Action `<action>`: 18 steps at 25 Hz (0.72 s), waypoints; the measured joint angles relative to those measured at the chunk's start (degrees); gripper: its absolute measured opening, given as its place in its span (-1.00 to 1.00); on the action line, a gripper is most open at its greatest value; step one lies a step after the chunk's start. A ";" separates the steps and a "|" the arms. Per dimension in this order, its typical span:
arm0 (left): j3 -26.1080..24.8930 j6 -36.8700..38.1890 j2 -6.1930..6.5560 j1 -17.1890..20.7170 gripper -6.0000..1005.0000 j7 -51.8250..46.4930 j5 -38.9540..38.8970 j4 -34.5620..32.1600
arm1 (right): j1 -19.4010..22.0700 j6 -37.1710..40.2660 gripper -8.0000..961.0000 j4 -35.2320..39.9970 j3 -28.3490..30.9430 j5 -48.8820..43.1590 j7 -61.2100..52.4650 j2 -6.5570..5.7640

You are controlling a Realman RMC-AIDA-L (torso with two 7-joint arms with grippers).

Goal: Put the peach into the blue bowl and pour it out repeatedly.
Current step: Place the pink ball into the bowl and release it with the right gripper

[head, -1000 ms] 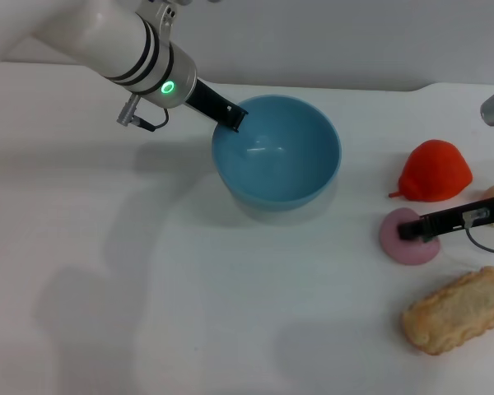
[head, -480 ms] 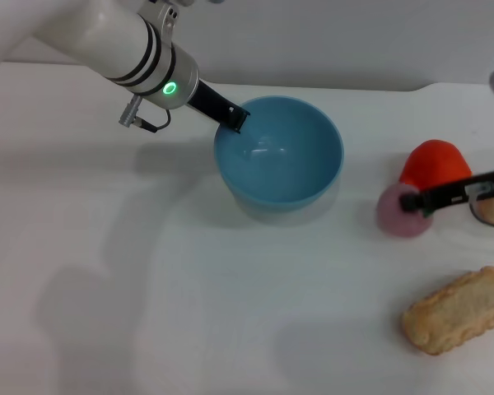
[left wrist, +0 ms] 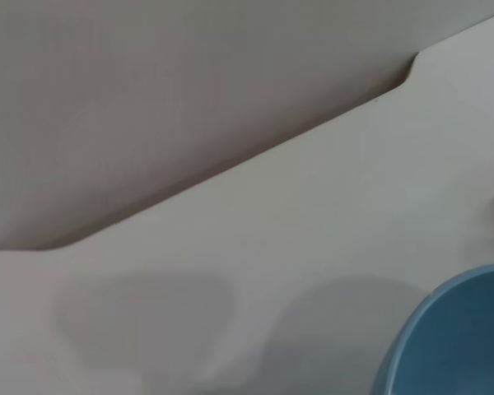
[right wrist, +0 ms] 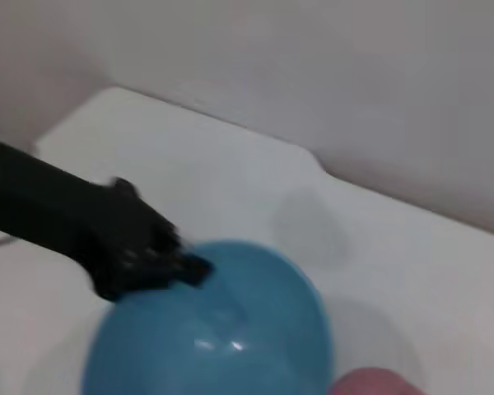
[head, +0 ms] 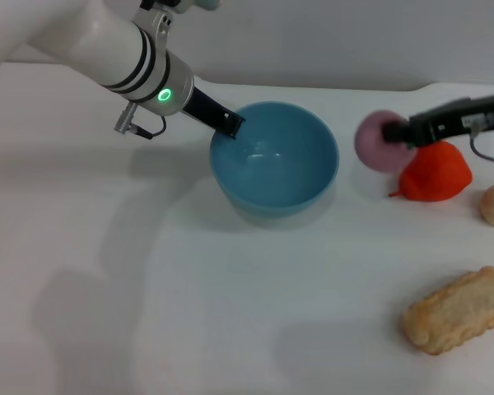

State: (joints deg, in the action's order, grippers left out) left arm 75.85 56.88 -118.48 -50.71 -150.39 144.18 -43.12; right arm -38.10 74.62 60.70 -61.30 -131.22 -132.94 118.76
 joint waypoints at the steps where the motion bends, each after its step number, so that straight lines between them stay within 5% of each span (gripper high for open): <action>1: 0.00 -0.03 0.00 0.13 -0.99 -0.14 -0.14 0.01 | -0.41 0.20 -0.88 0.42 -0.60 0.62 0.01 -0.02; 12: 0.08 -1.05 0.17 0.97 -0.99 -0.08 -1.79 0.21 | -3.80 -2.01 -0.89 0.31 -10.92 3.13 0.08 0.01; 18: 0.42 -1.08 0.18 0.87 -0.99 0.03 -1.80 0.23 | -3.74 -2.16 -0.89 -0.27 -11.58 4.57 -0.17 0.10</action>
State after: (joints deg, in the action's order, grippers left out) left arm 76.27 55.80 -118.30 -49.85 -150.36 142.38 -42.89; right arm -41.84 72.46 60.44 -72.88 -126.65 -133.11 118.86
